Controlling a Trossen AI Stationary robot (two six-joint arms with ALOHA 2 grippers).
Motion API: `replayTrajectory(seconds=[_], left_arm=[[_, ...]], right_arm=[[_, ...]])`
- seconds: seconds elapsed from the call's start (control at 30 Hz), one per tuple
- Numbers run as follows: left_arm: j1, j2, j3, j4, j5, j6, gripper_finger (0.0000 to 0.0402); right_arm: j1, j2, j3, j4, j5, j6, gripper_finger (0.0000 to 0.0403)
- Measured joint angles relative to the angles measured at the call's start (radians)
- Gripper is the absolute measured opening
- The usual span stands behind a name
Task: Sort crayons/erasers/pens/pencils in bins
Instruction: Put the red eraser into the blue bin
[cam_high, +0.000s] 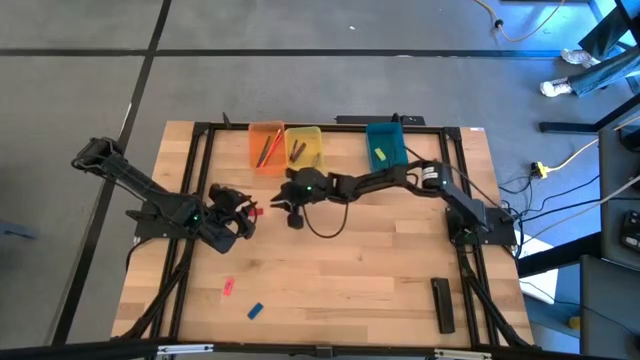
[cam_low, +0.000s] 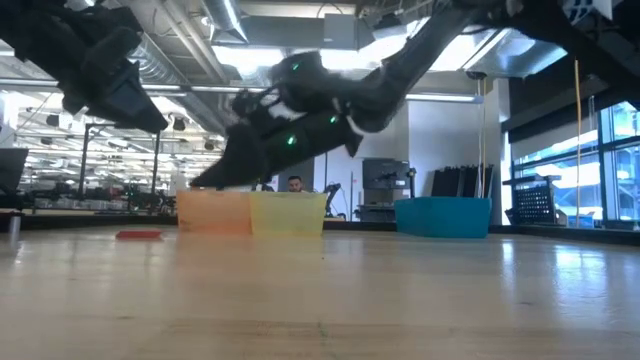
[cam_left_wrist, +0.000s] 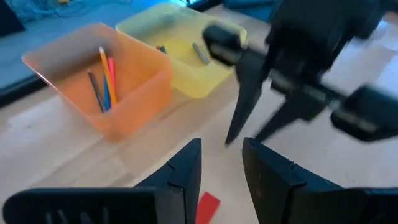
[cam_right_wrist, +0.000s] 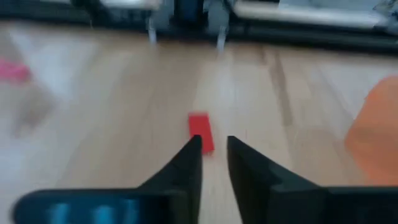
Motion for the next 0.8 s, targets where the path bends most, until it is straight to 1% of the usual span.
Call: replayTrajectory(seconds=[0.13,0.27,0.33,0.4,0.5,0.6,0.7,0.8], left_arm=[[0.000,0.000,0.000,0.000,-0.022,0.026,0.0110],[0.000,0.000,0.000,0.004,-0.021,0.025,0.0110],[0.000,0.000,0.000,0.012,-0.019,0.022,0.0110],[0.000,0.000,0.000,0.023,-0.009,0.021,0.0110],[0.000,0.000,0.000,0.040,0.013,-0.005,0.0110],[0.000,0.007,-0.001,0.042,0.041,-0.051,0.0110],[-0.001,0.018,-0.001,0.045,0.070,-0.060,0.0110],[-0.002,0.039,-0.001,0.047,0.072,-0.065,0.0110]], right_arm=[[0.001,0.082,0.111,-0.075,0.001,-0.021,0.0147],[0.001,0.174,0.243,-0.140,0.035,-0.025,0.0205],[0.000,0.221,0.320,-0.169,0.035,-0.028,0.0224],[-0.001,0.263,0.401,-0.235,0.019,-0.029,0.0233],[0.000,0.323,0.521,-0.362,-0.028,-0.030,0.0230],[-0.001,0.368,0.615,-0.464,-0.042,-0.035,0.0213],[-0.002,0.391,0.661,-0.522,-0.040,-0.035,0.0180],[-0.002,0.393,0.665,-0.537,-0.037,-0.034,0.0132]])
